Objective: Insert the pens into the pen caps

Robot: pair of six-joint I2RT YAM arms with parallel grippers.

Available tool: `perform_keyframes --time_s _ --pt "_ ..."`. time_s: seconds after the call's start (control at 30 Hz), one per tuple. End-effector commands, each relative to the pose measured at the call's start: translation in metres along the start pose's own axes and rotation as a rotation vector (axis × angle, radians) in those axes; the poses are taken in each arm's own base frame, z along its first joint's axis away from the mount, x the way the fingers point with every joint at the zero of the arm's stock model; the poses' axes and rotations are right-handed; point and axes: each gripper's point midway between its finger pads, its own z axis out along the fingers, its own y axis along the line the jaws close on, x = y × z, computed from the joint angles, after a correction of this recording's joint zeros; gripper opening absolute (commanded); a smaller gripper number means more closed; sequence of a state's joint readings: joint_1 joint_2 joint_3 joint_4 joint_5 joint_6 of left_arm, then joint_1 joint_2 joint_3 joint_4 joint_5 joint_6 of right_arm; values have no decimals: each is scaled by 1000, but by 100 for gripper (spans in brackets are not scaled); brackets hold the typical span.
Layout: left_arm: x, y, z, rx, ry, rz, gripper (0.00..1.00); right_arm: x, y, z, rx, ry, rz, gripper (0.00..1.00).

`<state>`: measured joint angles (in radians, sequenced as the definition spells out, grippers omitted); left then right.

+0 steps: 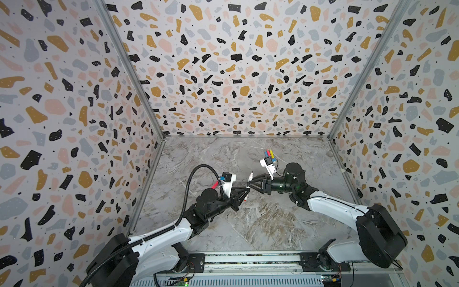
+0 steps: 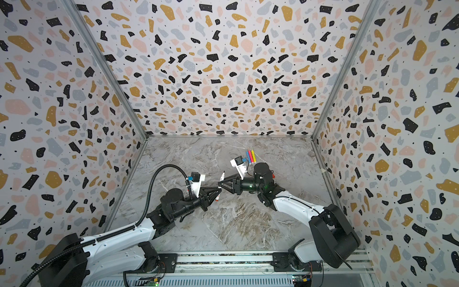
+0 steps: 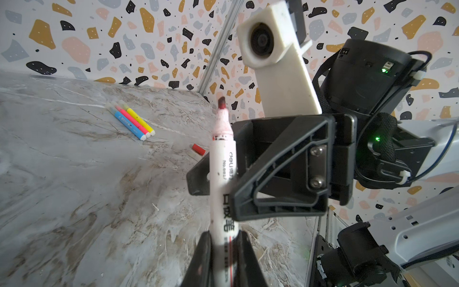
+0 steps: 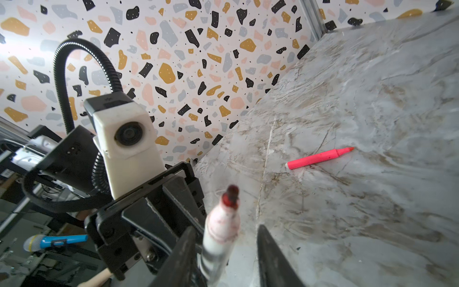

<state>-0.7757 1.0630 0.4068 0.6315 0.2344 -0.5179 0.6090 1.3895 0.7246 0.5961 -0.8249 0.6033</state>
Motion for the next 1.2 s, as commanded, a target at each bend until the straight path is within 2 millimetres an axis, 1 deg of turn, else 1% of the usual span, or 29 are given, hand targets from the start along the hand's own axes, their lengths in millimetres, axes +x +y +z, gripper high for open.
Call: perform_keyframes --time_s 0.0,0.1,0.13,0.17,0.2,0.23,0.27,0.57,0.73,0.8,0.93,1.07,1.13,1.17 --pt "-19 -14 2 49 -60 22 7 -15 15 3 -51 -23 -48 24" --pt "-19 -15 4 48 -50 26 8 -13 16 3 -56 -17 -47 12" --pt "-19 -14 4 44 -48 25 11 -14 16 2 -57 -18 -50 10" --pt "-19 -13 4 35 -44 23 17 -14 17 2 -57 -20 -54 9" --pt "-18 -12 5 26 -34 26 26 -14 17 1 -54 -19 -56 9" --pt "-18 -11 6 19 -28 30 30 -14 17 1 -52 -20 -59 9" --pt "-17 -10 7 11 -18 35 32 -14 17 0 -48 -21 -61 9" --pt "-11 -4 11 -19 29 56 32 -20 25 -2 -64 -38 -91 9" --pt "-7 -2 14 -24 51 60 32 -27 30 -3 -72 -49 -107 9" --pt "-8 -3 14 -23 48 62 32 -29 31 -2 -75 -51 -109 9" --pt "-10 -3 14 -24 42 66 24 -27 30 -2 -77 -45 -103 9" --pt "-11 -3 14 -27 41 68 6 -26 30 -2 -78 -44 -100 9" --pt "-12 -2 13 -36 37 71 1 -25 30 -3 -74 -46 -101 13" --pt "-13 -1 12 -44 33 69 0 -25 29 -3 -67 -47 -100 18"
